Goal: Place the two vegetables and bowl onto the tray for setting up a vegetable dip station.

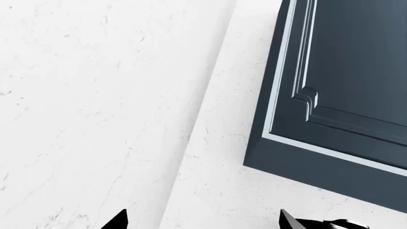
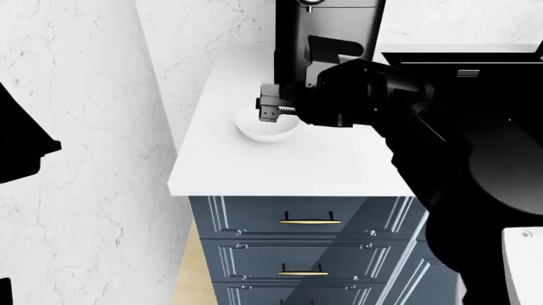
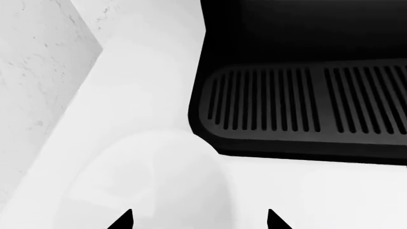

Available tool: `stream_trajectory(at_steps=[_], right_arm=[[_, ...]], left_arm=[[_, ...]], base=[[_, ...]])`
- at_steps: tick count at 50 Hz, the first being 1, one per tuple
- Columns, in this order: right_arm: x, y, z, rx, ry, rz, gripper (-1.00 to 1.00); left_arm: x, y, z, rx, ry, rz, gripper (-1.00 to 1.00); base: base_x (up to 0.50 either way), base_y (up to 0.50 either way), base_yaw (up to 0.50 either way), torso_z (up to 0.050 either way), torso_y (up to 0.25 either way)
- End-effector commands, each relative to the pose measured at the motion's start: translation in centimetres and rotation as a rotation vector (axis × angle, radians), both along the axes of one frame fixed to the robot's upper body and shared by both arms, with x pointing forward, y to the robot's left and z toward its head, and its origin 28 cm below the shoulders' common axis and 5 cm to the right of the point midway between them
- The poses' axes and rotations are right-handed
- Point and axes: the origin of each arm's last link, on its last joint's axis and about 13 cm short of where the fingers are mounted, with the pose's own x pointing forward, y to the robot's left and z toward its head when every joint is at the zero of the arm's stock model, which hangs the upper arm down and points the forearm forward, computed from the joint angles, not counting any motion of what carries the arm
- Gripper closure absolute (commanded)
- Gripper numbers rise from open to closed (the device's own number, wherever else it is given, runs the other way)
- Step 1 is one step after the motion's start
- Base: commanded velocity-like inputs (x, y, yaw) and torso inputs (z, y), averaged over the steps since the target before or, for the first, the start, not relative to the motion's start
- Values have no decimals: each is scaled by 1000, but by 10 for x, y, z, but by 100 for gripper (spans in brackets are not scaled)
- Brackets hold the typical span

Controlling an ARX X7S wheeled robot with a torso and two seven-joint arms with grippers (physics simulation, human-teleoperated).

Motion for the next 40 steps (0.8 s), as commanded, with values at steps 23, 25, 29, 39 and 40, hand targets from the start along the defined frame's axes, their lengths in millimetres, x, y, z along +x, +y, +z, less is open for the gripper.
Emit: stream_trajectory(at_steps=[23, 25, 29, 39, 40], right_arm=[[-1, 1, -24, 11, 42, 2, -100], [0, 1, -25, 13, 43, 2, -100], [-1, 1, -27, 11, 47, 3, -100], [-2, 3, -30, 17, 51, 22, -100], [-2, 3, -31, 16, 52, 22, -100]], left_arm=[[0, -1, 1, 1, -1, 0, -100], [0, -1, 1, 2, -2, 0, -100], [0, 0, 1, 0, -2, 2, -100], [0, 0, 1, 1, -2, 1, -100], [0, 0, 1, 1, -2, 1, -100]], base=[[0, 0, 0, 0, 0], [0, 0, 0, 0, 0], [0, 0, 0, 0, 0], [0, 0, 0, 0, 0], [0, 0, 0, 0, 0]])
